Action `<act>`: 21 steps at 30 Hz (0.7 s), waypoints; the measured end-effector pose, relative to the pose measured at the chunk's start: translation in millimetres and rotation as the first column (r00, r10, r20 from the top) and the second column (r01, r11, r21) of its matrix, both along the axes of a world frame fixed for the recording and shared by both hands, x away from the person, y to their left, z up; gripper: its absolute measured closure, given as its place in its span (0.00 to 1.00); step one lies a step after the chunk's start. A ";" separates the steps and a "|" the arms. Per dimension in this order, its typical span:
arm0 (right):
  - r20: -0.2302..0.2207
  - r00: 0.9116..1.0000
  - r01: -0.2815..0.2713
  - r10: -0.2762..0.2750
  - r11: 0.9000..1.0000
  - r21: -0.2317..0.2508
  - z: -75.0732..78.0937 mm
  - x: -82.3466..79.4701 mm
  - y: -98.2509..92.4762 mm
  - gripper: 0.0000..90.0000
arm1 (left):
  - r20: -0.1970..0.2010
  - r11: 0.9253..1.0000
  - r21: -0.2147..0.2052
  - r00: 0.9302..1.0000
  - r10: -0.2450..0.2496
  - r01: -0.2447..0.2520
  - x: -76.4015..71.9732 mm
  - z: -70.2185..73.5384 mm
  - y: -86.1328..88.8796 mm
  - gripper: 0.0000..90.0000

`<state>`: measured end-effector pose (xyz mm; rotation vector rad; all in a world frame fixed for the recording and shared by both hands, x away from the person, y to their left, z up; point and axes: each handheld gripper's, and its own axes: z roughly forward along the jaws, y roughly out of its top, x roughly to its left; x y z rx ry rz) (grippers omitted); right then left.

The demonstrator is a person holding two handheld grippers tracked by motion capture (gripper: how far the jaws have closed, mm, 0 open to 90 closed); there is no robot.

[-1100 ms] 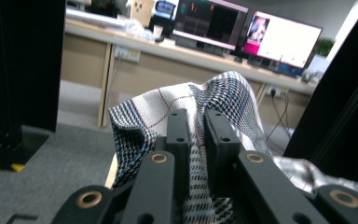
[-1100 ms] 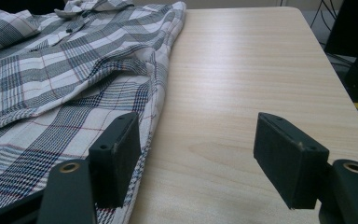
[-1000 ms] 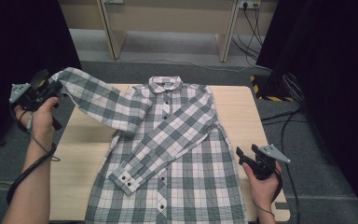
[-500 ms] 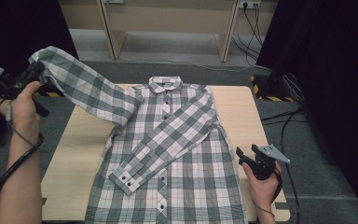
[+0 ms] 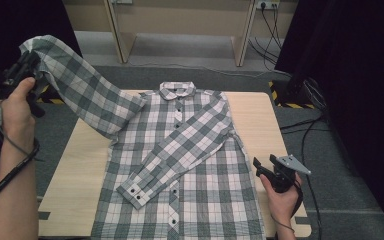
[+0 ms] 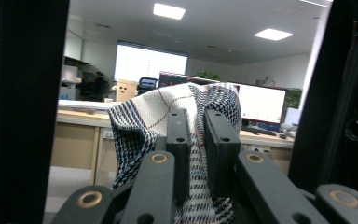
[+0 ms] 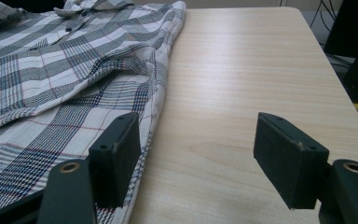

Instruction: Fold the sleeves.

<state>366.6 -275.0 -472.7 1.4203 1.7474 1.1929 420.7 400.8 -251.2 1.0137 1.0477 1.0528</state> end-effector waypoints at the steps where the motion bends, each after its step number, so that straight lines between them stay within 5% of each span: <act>1: 0.000 1.000 0.001 -0.001 1.000 0.001 0.0 0.0 -0.1 0.36 | 0.002 1.000 0.005 1.000 -0.007 0.007 -0.5 -0.3 -2.5 0.90; 10: -0.001 1.000 0.002 -0.002 1.000 0.001 0.0 0.1 -0.2 0.36 | -0.007 0.989 0.111 0.995 -0.098 0.099 -9.1 -5.0 -36.9 0.90; 21: -0.001 1.000 0.003 -0.003 1.000 0.003 -0.1 0.1 -0.3 0.36 | -0.002 0.968 0.160 0.981 -0.193 0.191 -18.6 -9.6 -68.2 0.90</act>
